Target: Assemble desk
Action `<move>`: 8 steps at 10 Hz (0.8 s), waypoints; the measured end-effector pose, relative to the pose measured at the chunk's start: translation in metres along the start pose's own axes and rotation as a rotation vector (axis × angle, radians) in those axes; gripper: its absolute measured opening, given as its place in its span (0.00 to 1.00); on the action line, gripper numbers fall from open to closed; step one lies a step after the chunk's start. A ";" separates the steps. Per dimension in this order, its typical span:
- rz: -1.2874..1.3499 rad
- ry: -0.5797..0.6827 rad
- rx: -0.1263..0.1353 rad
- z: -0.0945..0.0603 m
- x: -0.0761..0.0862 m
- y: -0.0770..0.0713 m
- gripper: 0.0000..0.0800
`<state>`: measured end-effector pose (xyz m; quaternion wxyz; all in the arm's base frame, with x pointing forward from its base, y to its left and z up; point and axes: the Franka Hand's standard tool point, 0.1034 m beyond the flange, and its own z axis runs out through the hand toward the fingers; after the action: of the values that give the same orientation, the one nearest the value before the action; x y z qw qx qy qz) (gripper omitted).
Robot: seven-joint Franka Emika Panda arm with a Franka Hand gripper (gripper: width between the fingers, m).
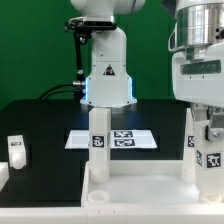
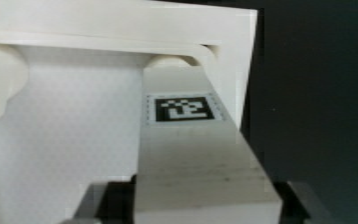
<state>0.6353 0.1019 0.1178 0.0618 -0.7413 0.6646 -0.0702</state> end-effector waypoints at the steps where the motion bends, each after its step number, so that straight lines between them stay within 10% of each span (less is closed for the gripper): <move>1: 0.000 0.000 0.000 0.000 0.000 0.000 0.36; 3: 0.000 0.000 0.000 0.000 0.000 0.000 0.36; 5: 0.000 0.000 0.000 0.000 0.000 0.000 0.74; 8: 0.000 0.000 0.000 0.000 0.000 0.000 0.81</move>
Offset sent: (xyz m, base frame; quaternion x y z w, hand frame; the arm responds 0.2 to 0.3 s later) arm 0.0000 0.0000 0.0000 0.0000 0.0000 -0.0650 0.9979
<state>0.6353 0.1019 0.1178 0.0618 -0.7413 0.6646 -0.0702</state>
